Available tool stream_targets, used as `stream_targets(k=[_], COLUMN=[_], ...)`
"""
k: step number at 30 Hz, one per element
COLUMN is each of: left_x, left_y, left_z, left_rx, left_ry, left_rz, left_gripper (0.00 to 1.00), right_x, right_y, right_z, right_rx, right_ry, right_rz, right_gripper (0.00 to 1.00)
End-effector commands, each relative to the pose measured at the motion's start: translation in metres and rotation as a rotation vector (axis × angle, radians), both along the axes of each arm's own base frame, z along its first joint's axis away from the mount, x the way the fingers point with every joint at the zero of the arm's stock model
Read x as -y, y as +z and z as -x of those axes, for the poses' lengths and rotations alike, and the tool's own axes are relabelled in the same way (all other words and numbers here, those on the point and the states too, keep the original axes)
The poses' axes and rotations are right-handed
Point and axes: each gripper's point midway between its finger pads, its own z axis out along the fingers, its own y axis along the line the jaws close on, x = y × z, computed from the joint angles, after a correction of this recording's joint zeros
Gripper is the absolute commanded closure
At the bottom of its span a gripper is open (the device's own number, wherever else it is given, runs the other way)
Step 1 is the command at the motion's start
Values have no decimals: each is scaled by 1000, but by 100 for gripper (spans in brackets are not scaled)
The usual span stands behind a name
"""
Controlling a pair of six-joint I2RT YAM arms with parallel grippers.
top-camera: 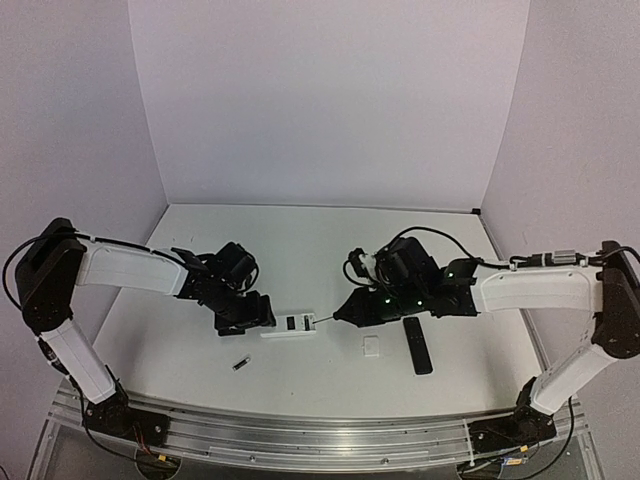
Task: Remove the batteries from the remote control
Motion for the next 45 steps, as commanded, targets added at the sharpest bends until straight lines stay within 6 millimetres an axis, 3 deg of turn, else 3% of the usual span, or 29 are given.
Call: stream_targets(k=[1, 16, 45], left_x=[15, 17, 15], left_y=[2, -16, -37], left_z=[-10, -18, -13], left_rx=[23, 11, -45], left_ry=[-44, -29, -52], left_rz=[24, -14, -63], left_gripper=[24, 32, 38], right_x=[-22, -24, -23], right_y=[19, -4, -41], right_z=[-17, -35, -41], right_rx=[14, -37, -86], right_ry=[14, 1, 12], right_rz=[-99, -84, -19], right_gripper=[100, 100, 100])
